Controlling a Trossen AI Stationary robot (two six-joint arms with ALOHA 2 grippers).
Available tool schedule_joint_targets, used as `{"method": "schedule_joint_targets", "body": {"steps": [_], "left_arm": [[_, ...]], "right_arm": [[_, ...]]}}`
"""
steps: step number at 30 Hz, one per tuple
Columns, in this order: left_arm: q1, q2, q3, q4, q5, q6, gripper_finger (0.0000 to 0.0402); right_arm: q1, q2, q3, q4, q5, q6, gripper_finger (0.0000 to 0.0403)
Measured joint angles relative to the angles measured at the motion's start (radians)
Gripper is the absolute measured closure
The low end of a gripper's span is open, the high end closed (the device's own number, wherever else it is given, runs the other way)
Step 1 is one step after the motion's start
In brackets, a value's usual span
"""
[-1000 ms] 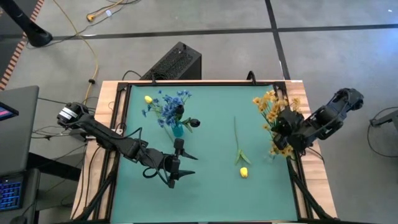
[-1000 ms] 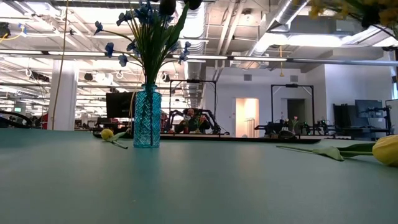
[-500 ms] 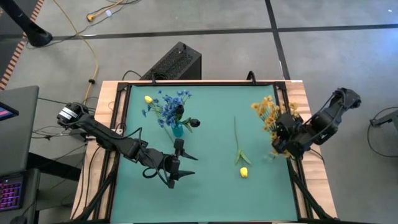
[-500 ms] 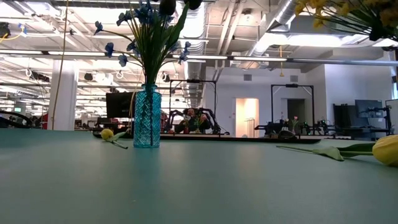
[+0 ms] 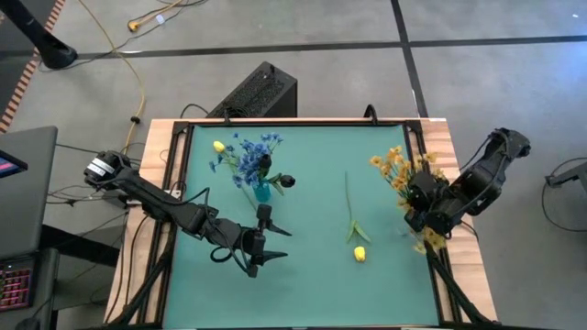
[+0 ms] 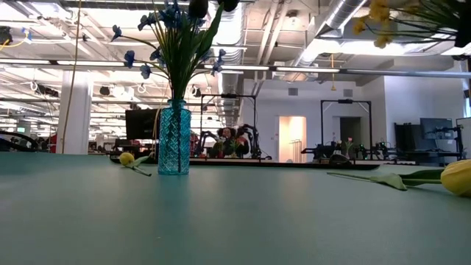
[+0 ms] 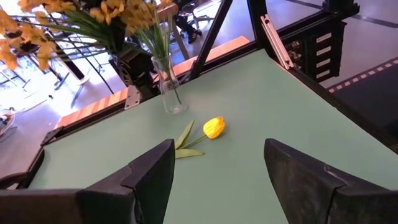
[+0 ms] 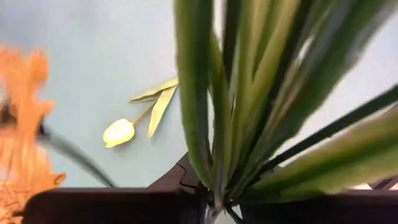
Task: Sort flowers into vase by color
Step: Put the yellow flowers into the transparent vase
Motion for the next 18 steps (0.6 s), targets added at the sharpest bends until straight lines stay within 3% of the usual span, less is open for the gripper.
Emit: {"method": "schedule_joint_targets", "body": {"steps": [10, 18], "left_arm": [[0.011, 0.0, 0.0, 0.003, 0.0, 0.005, 0.0165], [0.011, 0.0, 0.0, -0.001, 0.0, 0.006, 0.0165]], "right_arm": [[-0.039, 0.0, 0.0, 0.0, 0.0, -0.001, 0.0269], [-0.039, 0.0, 0.0, 0.0, 0.02, -0.003, 0.0265]]}}
